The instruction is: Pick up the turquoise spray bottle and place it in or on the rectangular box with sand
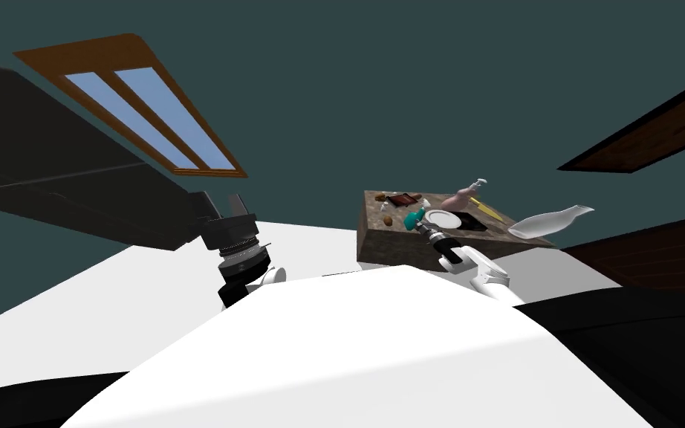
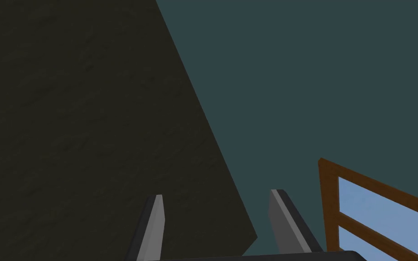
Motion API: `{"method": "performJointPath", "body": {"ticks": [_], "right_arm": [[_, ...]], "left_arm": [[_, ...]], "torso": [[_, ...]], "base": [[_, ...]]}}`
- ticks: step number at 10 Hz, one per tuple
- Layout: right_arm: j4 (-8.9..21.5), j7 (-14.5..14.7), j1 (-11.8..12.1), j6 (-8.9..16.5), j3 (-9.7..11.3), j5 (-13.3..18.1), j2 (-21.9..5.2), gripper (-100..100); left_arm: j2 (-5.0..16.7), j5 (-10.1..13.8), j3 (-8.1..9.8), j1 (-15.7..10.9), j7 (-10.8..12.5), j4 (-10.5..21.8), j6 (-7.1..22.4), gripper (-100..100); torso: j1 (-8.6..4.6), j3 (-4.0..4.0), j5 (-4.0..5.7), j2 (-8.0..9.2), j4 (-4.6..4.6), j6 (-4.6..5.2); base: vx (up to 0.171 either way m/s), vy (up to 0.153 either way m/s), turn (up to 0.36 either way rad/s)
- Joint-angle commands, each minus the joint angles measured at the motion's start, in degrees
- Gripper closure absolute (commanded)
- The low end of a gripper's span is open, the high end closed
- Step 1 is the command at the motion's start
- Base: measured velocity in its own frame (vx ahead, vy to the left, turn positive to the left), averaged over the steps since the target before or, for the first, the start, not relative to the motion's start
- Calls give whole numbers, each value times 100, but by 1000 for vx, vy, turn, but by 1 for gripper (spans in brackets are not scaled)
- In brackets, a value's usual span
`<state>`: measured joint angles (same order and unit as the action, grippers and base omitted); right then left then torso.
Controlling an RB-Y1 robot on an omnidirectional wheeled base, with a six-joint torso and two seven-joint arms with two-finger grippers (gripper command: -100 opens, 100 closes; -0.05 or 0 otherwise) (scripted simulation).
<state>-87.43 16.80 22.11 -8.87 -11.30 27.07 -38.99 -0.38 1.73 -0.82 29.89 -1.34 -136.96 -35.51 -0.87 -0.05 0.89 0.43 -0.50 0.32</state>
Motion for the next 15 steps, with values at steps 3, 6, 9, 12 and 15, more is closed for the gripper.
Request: {"method": "performJointPath", "body": {"ticks": [3,6,9,12,15], "right_arm": [[383,-274,-5,43,-119,6,-126,100],[811,-618,-44,106,-336,56,-353,100],[1235,-983,-87,182,-594,159,-622,100],[1630,-1337,-109,265,-864,302,-902,100],[1972,-1648,-92,348,-1131,468,-1173,100]], "left_arm": [[0,0,0,-1,0,0,0,0],[1,0,0,0,0,0,0,0],[1,0,0,1,0,0,0,0],[1,0,1,2,0,0,0,0],[1,0,1,3,0,-1,-1,0]], "torso": [[-38,-9,17,-7,-10,5],[-60,-22,21,-29,-16,8],[-58,-39,19,-60,-20,-1],[-35,-57,14,-91,-28,0],[-32,-72,8,-117,-34,-3]], "base": [[-100,-73,186],[-78,-73,245],[-19,-63,328],[45,-24,251],[85,-33,275]]}}
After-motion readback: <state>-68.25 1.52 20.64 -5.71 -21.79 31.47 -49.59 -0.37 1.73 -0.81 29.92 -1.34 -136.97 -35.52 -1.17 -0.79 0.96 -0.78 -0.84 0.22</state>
